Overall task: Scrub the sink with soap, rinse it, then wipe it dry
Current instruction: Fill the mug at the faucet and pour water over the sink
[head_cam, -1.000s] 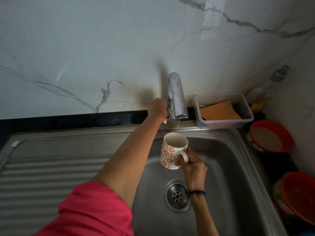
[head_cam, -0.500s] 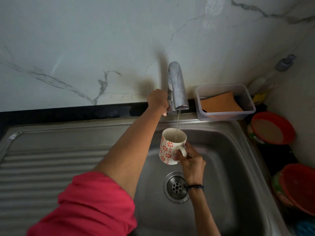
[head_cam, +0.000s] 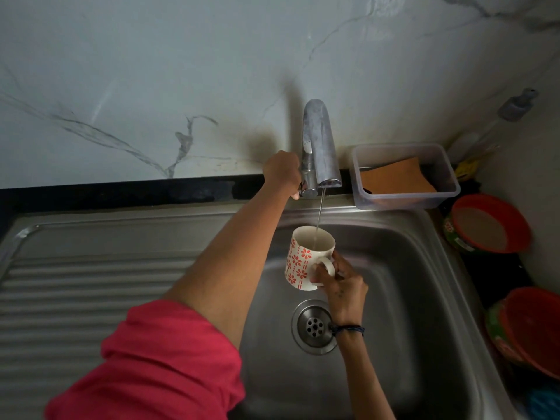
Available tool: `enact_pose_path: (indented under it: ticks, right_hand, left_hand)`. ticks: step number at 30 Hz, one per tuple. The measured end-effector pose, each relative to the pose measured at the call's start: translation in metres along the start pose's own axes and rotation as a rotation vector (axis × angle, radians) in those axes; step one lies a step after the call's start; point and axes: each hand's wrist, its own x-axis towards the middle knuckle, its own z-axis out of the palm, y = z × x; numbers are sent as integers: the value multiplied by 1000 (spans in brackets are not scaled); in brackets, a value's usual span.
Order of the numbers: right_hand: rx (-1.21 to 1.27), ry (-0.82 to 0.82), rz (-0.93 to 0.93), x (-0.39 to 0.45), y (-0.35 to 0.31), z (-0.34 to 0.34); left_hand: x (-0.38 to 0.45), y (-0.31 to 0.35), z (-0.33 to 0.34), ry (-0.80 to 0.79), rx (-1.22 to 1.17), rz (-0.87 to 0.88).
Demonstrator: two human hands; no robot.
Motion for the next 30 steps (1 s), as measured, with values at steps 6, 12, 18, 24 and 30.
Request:
enact_pose_path:
  ticks: [6, 12, 18, 24, 30]
  right_hand:
    - [-20, 8, 25, -1, 4, 0]
    - [-17, 7, 82, 0, 11, 0]
    - [-1, 0, 110, -2, 12, 0]
    - [9, -22, 144, -1, 12, -1]
    - [14, -9, 127, -1, 10, -3]
  left_hand:
    - [1, 1, 1, -14, 0, -20]
    - [2, 0, 3, -2, -23, -18]
    - [4, -2, 4, 25, -38, -4]
    - [3, -1, 3, -9, -23, -14]
    - [2, 0, 2, -18, 1, -10]
